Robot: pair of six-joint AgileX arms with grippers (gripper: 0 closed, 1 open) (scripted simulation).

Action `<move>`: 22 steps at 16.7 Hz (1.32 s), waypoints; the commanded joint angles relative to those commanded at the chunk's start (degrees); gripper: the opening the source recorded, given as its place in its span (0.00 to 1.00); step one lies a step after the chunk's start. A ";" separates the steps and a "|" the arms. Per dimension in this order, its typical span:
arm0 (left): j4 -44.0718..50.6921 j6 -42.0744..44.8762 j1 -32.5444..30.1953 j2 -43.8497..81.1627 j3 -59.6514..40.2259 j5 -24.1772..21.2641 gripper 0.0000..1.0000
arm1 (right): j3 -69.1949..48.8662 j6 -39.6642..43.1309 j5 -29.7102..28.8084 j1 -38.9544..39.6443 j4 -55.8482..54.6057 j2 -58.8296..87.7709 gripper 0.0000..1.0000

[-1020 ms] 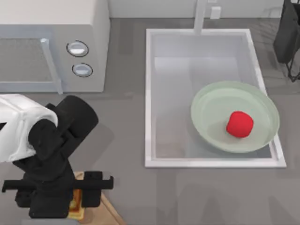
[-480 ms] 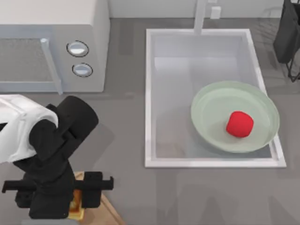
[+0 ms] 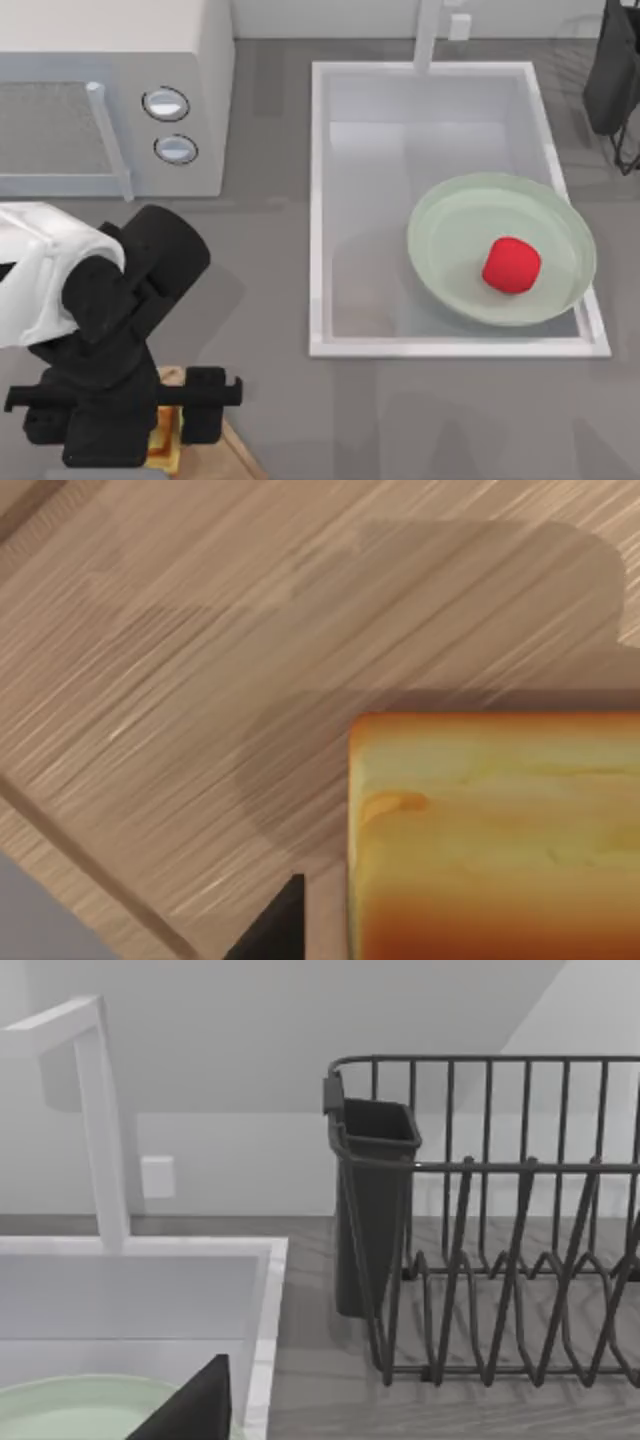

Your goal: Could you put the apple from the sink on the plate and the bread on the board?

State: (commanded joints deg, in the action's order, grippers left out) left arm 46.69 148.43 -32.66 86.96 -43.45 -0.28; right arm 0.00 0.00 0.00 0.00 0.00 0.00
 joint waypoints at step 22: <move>-19.39 -45.91 1.50 -24.53 4.41 2.28 1.00 | 0.00 0.00 0.00 0.00 0.00 0.00 1.00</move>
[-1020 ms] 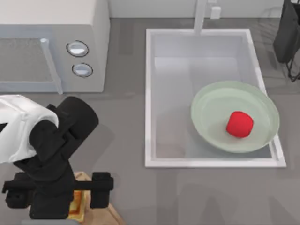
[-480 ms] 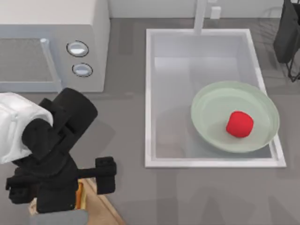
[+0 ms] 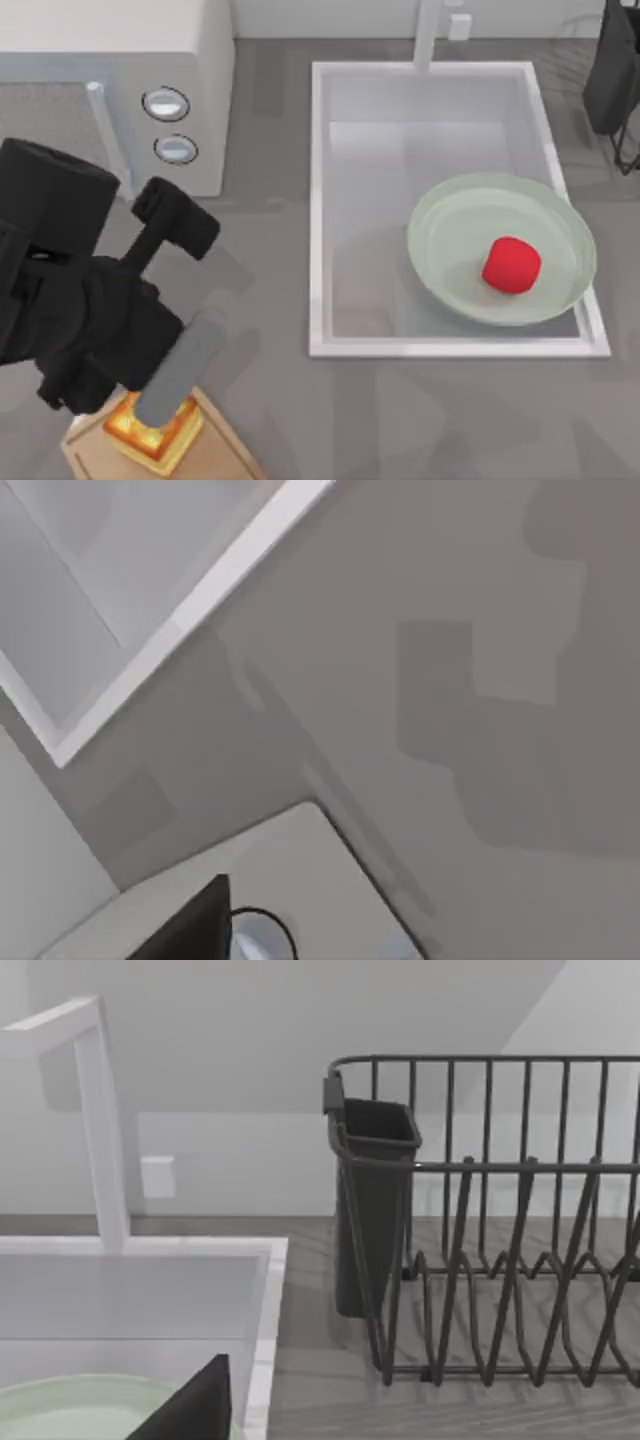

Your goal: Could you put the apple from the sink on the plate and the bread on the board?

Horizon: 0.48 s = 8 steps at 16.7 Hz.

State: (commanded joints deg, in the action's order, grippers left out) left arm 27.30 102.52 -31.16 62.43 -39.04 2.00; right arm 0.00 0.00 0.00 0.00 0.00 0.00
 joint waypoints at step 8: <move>-16.95 -60.13 11.87 -32.27 18.14 -1.07 1.00 | 0.00 0.00 0.00 0.00 0.00 0.00 1.00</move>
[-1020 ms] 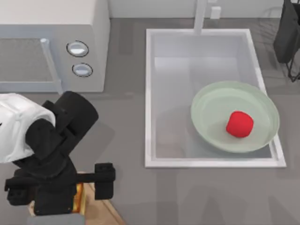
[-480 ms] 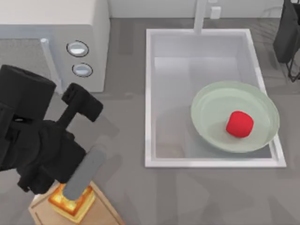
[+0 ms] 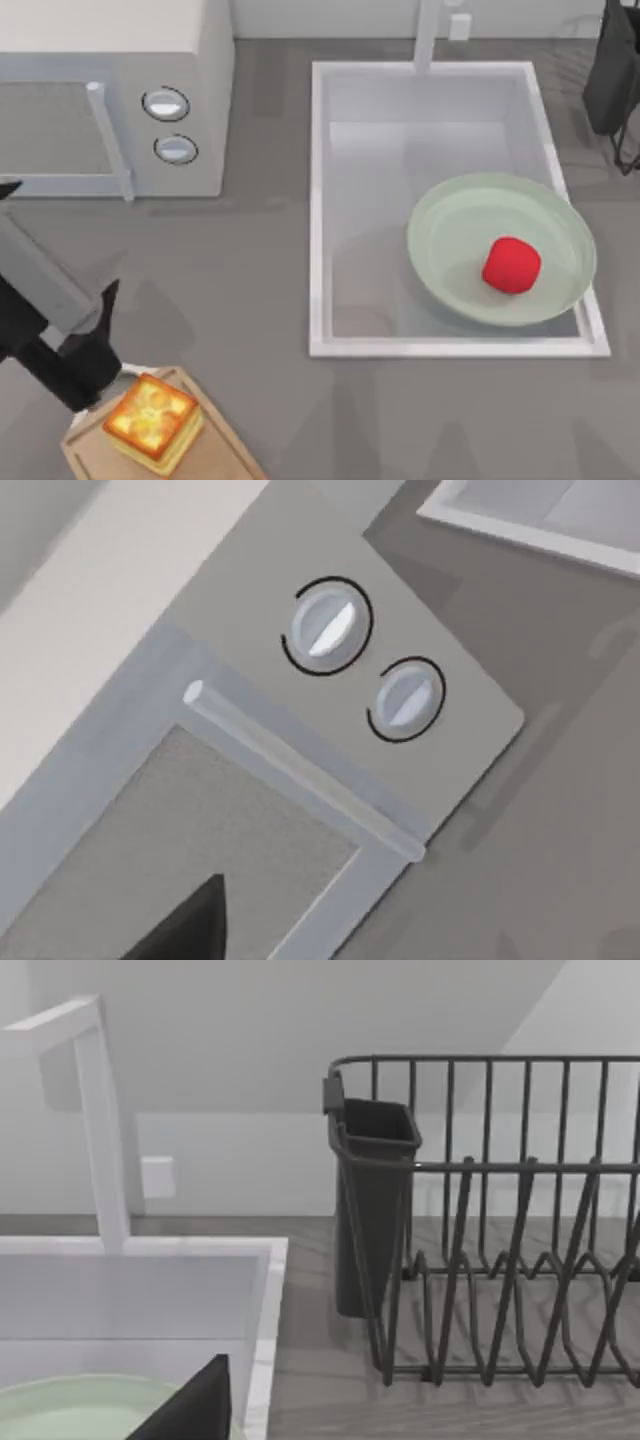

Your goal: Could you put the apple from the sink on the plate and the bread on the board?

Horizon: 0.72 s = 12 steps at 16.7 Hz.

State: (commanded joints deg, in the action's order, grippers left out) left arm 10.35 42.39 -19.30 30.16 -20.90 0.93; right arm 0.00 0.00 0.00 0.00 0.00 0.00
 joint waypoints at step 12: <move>-10.35 -42.39 19.30 -30.16 20.90 -0.93 1.00 | 0.00 0.00 0.00 0.00 0.00 0.00 1.00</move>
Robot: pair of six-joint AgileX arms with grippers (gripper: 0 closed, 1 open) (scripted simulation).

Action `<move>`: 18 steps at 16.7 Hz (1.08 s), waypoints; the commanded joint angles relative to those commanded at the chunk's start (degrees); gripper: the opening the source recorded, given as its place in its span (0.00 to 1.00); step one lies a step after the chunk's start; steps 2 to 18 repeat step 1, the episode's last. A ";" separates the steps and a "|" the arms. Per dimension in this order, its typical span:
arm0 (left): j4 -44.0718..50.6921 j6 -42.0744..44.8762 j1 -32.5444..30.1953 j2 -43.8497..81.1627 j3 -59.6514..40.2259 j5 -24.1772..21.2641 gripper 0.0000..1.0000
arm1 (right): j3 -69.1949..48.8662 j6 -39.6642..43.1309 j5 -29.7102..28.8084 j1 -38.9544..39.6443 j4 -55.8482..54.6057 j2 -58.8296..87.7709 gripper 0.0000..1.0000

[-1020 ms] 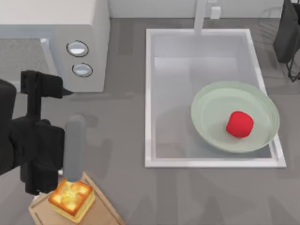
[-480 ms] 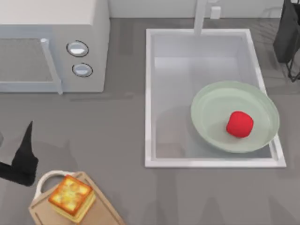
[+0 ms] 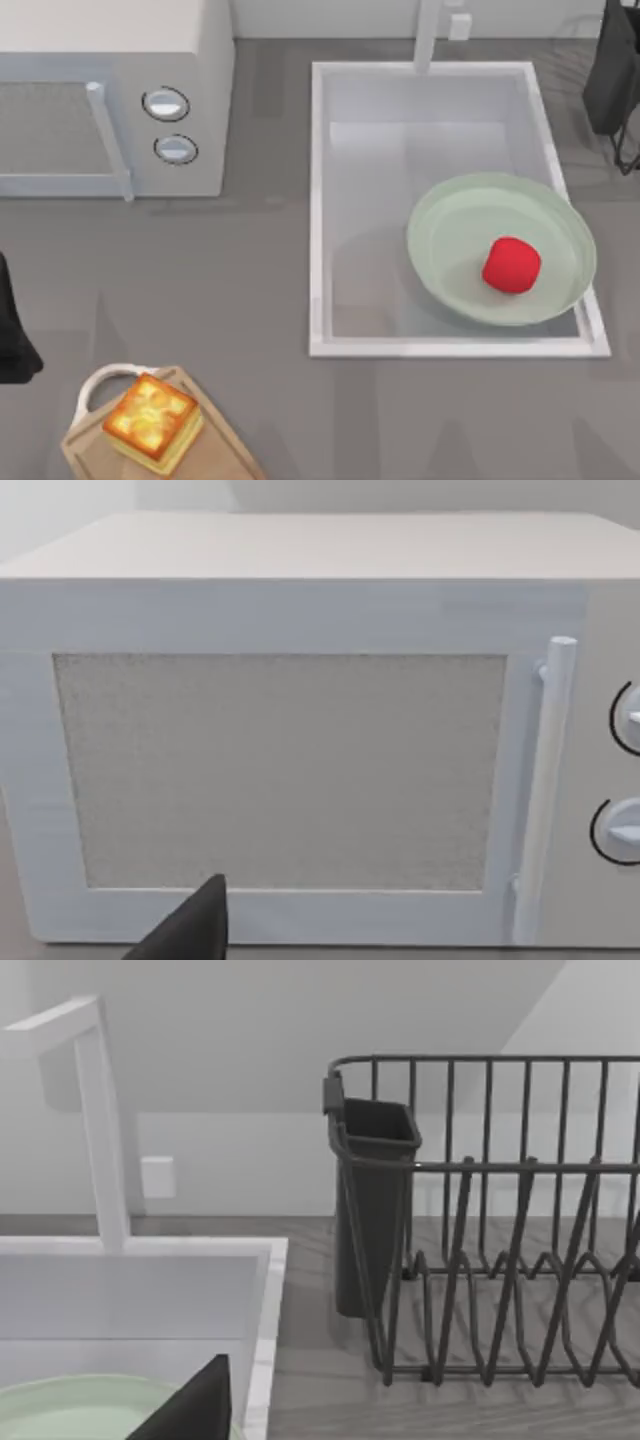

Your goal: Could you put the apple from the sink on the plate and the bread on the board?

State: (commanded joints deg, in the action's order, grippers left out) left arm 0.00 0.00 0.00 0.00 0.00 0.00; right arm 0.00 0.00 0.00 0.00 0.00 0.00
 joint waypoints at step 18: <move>0.00 0.00 0.00 0.00 0.00 0.00 1.00 | 0.00 0.00 0.00 0.00 0.00 0.00 1.00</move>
